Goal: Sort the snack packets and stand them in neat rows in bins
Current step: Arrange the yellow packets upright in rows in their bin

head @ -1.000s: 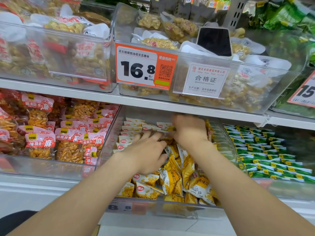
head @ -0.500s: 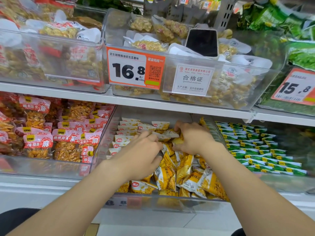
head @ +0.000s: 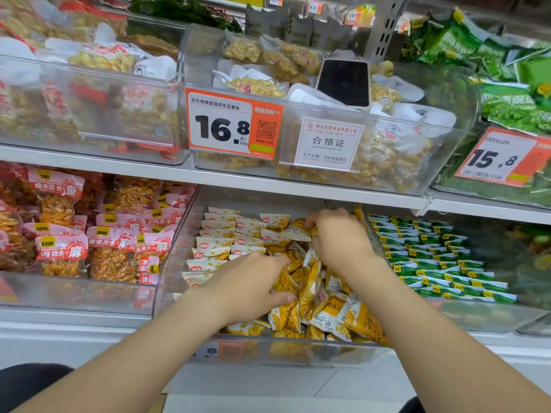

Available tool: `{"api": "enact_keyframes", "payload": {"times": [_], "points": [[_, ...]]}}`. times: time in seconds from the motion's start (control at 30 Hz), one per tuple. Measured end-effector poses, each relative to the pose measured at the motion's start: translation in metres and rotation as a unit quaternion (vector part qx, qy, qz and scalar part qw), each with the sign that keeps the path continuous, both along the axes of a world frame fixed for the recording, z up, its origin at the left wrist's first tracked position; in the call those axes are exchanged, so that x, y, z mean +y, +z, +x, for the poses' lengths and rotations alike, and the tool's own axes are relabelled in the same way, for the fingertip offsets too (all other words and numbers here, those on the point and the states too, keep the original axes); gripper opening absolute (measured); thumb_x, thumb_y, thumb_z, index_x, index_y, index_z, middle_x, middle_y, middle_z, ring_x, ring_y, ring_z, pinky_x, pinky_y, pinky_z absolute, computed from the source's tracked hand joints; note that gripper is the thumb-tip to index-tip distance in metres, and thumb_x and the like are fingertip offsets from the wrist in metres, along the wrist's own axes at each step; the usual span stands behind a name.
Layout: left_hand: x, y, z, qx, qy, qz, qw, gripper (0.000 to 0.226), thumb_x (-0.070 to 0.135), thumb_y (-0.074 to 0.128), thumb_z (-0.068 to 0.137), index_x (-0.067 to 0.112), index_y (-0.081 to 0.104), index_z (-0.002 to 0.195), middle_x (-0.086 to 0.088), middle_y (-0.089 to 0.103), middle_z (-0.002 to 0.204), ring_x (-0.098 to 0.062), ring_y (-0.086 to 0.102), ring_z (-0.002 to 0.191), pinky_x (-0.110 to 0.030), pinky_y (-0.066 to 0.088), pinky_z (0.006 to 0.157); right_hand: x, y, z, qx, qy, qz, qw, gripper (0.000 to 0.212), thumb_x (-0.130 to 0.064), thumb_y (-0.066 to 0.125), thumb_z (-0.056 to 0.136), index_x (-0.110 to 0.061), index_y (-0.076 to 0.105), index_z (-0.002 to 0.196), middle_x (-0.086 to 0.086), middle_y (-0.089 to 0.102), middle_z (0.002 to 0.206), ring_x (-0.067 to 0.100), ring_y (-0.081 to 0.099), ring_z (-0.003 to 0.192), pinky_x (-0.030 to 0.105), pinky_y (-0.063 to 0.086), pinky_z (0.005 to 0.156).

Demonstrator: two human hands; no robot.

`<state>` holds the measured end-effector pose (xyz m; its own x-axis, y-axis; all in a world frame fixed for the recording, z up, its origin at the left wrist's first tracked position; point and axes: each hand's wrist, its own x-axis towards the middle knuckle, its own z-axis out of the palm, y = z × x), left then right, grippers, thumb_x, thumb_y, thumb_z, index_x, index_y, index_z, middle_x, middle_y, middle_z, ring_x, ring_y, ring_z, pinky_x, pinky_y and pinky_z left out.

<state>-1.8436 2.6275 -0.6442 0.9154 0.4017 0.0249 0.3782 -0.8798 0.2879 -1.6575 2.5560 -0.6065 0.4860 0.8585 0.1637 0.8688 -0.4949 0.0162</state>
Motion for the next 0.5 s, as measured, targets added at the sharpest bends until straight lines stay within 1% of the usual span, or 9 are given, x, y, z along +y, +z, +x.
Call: {"api": "enact_keyframes", "payload": {"times": [0.07,0.13,0.23,0.3,0.4,0.47,0.5], "points": [[-0.001,0.0,0.006,-0.008,0.029,-0.014,0.999,0.053,0.06,0.069,0.092,0.03,0.053,0.132,0.003,0.064,0.095,-0.022,0.064,0.089,-0.043,0.058,0.075,-0.005,0.003,-0.005,-0.016,-0.01,0.028,0.999,0.035,-0.01,0.066,0.091,-0.031,0.067,0.12,0.01,0.066,0.106,0.037,0.066,0.1,0.048,0.051,0.095],[-0.004,0.002,0.01,-0.031,0.055,-0.068,0.996,0.045,0.052,0.078,0.088,0.034,0.055,0.123,0.005,0.062,0.096,-0.02,0.062,0.088,-0.043,0.058,0.076,-0.011,0.005,-0.011,-0.027,-0.013,0.054,0.998,0.034,-0.009,0.067,0.091,-0.031,0.068,0.117,0.007,0.067,0.098,0.037,0.067,0.097,0.049,0.053,0.093],[-0.007,0.002,0.011,-0.081,0.098,-0.12,0.985,0.03,0.033,0.083,0.087,0.031,0.057,0.101,0.009,0.065,0.086,-0.014,0.063,0.083,-0.046,0.058,0.076,-0.023,0.006,-0.017,-0.025,0.012,0.102,0.994,0.033,-0.014,0.065,0.093,-0.031,0.068,0.121,0.006,0.064,0.101,0.036,0.066,0.096,0.048,0.054,0.087],[-0.008,0.005,0.007,-0.125,0.148,-0.129,0.973,0.025,0.028,0.081,0.089,0.031,0.056,0.094,0.007,0.067,0.082,-0.016,0.065,0.08,-0.046,0.058,0.075,-0.031,0.006,-0.018,0.002,0.032,0.139,0.99,0.032,-0.017,0.065,0.095,-0.032,0.068,0.124,0.006,0.062,0.102,0.036,0.065,0.093,0.05,0.053,0.088],[-0.003,0.023,-0.006,-0.215,0.224,-0.094,0.946,0.02,0.03,0.074,0.095,0.032,0.054,0.097,0.006,0.066,0.084,-0.02,0.064,0.085,-0.044,0.056,0.075,-0.036,0.007,-0.017,0.038,0.051,0.187,0.98,0.03,-0.018,0.067,0.095,-0.029,0.069,0.123,0.002,0.059,0.091,0.033,0.062,0.09,0.049,0.053,0.083],[0.002,0.038,-0.016,-0.28,0.256,-0.028,0.925,0.018,0.03,0.071,0.097,0.029,0.054,0.103,0.005,0.066,0.085,-0.023,0.065,0.082,-0.045,0.055,0.072,-0.034,0.007,-0.02,0.059,0.058,0.215,0.973,0.029,-0.02,0.068,0.093,-0.03,0.07,0.121,0.001,0.062,0.085,0.03,0.061,0.09,0.044,0.05,0.077],[0.005,0.043,-0.021,-0.287,0.263,0.014,0.921,0.017,0.028,0.069,0.098,0.026,0.054,0.107,0.002,0.065,0.088,-0.027,0.064,0.083,-0.046,0.054,0.071,-0.032,0.007,-0.023,0.072,0.06,0.23,0.969,0.028,-0.022,0.069,0.092,-0.031,0.07,0.119,0.001,0.064,0.083,0.028,0.061,0.09,0.041,0.049,0.075]]}}
